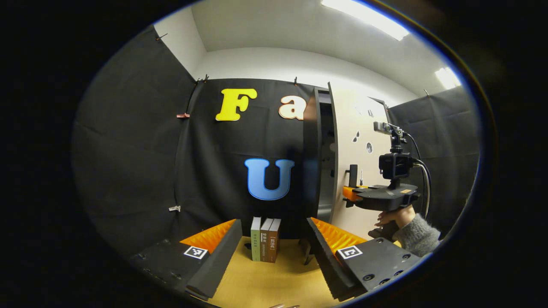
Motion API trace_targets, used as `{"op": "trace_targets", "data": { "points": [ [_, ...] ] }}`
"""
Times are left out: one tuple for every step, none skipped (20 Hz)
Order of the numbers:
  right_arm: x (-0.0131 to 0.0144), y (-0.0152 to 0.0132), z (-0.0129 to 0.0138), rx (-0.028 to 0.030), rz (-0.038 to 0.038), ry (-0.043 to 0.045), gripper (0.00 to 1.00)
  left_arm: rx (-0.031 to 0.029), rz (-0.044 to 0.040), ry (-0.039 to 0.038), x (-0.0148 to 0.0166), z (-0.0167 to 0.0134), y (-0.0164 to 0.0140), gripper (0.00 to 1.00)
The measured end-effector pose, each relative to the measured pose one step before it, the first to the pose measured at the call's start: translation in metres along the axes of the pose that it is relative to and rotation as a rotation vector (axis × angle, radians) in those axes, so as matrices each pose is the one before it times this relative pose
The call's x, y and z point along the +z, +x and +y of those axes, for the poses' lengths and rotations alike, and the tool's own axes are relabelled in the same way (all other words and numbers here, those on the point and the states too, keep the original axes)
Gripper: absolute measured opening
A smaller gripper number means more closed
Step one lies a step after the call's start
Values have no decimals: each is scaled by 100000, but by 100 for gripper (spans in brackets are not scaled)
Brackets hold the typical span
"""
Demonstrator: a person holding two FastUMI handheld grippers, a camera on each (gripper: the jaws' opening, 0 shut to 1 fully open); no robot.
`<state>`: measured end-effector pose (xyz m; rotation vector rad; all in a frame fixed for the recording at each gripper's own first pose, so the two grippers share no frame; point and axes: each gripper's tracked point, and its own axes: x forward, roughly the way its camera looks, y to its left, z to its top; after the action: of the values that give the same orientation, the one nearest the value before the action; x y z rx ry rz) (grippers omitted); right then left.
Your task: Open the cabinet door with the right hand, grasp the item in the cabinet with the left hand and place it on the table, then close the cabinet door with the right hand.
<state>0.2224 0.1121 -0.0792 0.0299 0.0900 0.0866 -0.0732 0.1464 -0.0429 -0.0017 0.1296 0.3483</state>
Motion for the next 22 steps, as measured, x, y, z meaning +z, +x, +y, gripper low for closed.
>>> {"op": "trace_targets", "data": {
  "points": [
    [-23, -1253, -550, 488, -436, -460, 16, -1176, -104, -53, -167, -548, -68, 94],
    [-56, -1171, -434, 741, 456, -441, 16, -1631, 577, -1063, -301, -802, -70, 94],
    [37, -1182, -320, 1287, 241, -299, 16, -2154, 111, -1293, -132, -814, -10, 94],
    [59, -963, -302, 1176, 126, 517, 16, -2383, 3, -884, 124, -844, 111, 94],
    [197, -907, -469, 1098, 82, 459, 16, -2304, 357, -438, -143, -756, 129, 94],
    [90, -1036, -637, 482, 58, -258, 16, -2152, 383, 57, -208, -840, 140, 94],
    [32, -875, -603, 255, 223, -894, 16, -1990, -71, 145, -120, -594, 133, 94],
    [43, -806, -477, 406, 183, -944, 16, -2221, -144, -75, 22, -703, 260, 94],
    [67, -695, -339, 410, 246, -590, 16, -2965, -660, -371, -16, -897, 472, 94],
    [117, -780, -424, 281, 68, -322, 16, -3512, -857, -664, 170, -1138, 374, 94],
    [17, -591, -481, 415, 368, -160, 16, -3480, -709, -707, -9, -971, 379, 94],
    [52, -799, -485, 534, 347, -276, 16, -3042, -285, -221, 9, -976, 476, 96],
    [53, -524, -420, 165, 194, -400, 16, -2503, 164, 251, -216, -688, 519, 94],
    [117, -531, -505, -267, 324, 282, 16, -2357, 404, 430, -141, -691, 553, 94],
    [10, -533, -624, -192, 356, 668, 16, -2269, 379, 299, -235, -525, 610, 94],
    [17, -445, -460, -56, 8, 656, 16, -2568, 365, 75, -132, -709, 589, 94],
    [101, -603, -667, -214, -234, 530, 16, -2625, 109, -166, -79, -654, 662, 94],
    [35, -669, -598, -376, 125, 616, 16, -2610, -157, -307, 40, -696, 664, 94],
    [24, -577, -694, -713, 496, 1193, 16, -2876, -369, -102, 21, -860, 689, 94],
    [43, -624, -614, -455, 563, 334, 16, -2840, -457, 384, 35, -817, 769, 94],
    [-113, -963, -871, -763, 394, -97, 16, -2284, -361, 587, 45, -862, 550, 94],
    [-88, -1018, -862, -1263, 297, 153, 16, -2460, -220, 658, 16, -853, 698, 94]
  ]
}}
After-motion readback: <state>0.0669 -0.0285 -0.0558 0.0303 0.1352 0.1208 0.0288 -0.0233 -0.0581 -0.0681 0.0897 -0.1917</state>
